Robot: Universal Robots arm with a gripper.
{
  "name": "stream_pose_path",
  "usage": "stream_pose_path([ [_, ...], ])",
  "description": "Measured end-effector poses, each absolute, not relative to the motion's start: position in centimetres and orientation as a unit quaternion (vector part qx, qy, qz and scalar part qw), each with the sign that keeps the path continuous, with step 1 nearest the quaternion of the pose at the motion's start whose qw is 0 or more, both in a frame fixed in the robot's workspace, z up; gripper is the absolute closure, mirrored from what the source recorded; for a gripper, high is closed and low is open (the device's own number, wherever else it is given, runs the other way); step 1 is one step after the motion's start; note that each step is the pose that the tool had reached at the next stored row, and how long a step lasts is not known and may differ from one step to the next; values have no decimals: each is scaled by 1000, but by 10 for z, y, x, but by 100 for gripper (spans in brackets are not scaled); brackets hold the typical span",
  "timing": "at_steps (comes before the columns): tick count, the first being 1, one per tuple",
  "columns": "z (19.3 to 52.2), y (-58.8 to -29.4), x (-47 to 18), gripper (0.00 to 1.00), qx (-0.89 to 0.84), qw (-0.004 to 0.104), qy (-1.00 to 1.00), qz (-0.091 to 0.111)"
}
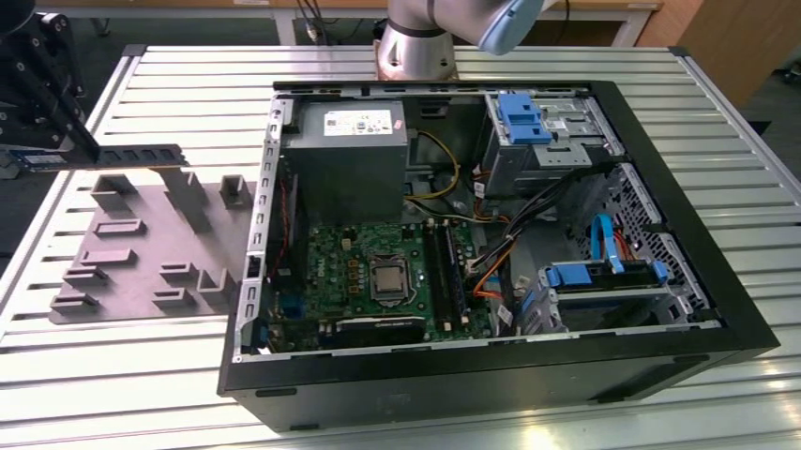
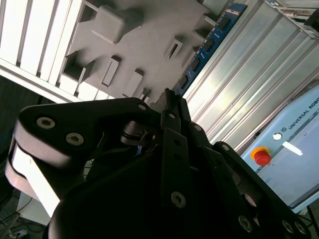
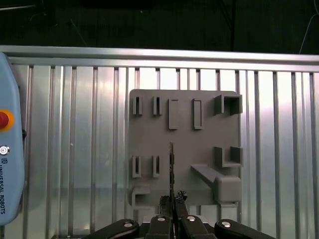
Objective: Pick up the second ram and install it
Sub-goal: 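Pick up the second ram and move it above second insertion slot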
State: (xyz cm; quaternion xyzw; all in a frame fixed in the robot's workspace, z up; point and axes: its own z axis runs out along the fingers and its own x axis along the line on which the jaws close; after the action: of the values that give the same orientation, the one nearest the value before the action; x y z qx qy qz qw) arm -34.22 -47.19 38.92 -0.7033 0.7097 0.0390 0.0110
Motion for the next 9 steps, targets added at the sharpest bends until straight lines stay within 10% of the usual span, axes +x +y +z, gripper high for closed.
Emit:
stream_pose_path([
  [9, 389, -472, -336, 86, -703, 11, 710, 39],
])
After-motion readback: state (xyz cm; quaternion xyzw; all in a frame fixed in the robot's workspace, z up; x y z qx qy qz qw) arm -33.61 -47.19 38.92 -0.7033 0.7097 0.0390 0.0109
